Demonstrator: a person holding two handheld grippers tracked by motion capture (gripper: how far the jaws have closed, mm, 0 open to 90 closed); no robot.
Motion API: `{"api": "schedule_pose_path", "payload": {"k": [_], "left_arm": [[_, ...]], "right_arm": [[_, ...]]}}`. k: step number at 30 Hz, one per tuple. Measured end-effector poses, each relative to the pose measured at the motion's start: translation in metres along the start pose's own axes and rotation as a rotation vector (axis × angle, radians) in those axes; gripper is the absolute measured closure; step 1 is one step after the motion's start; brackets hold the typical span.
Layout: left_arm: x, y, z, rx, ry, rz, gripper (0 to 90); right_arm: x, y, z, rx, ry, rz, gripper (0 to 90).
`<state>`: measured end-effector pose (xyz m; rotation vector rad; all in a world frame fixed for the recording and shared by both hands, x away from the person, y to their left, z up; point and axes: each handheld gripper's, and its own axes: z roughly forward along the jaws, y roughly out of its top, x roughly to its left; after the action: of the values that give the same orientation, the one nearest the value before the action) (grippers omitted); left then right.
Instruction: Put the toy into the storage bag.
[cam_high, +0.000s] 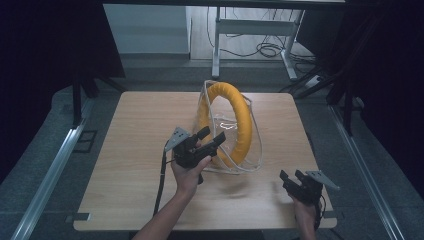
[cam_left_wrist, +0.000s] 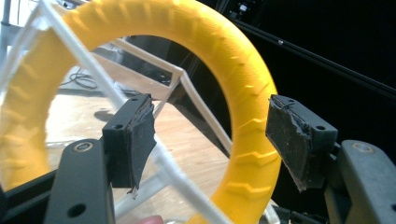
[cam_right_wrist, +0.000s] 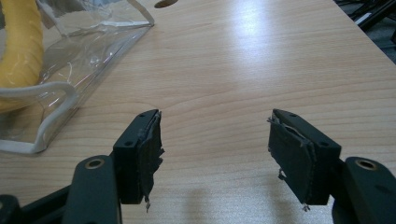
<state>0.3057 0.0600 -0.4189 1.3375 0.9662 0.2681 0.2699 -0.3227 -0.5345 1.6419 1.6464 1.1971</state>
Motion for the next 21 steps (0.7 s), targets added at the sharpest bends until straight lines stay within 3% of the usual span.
{"api": "schedule_pose_path", "payload": {"k": [14, 21], "left_arm": [[0.034, -0.007, -0.042, 0.053, 0.037, 0.015, 33.2], [0.054, -0.012, -0.069, 0.079, 0.077, 0.017, 33.0]], "right_arm": [[0.002, 0.000, 0.001, 0.005, 0.014, -0.012, 34.7], [0.002, 0.000, 0.001, 0.007, 0.015, -0.011, 34.7]]}}
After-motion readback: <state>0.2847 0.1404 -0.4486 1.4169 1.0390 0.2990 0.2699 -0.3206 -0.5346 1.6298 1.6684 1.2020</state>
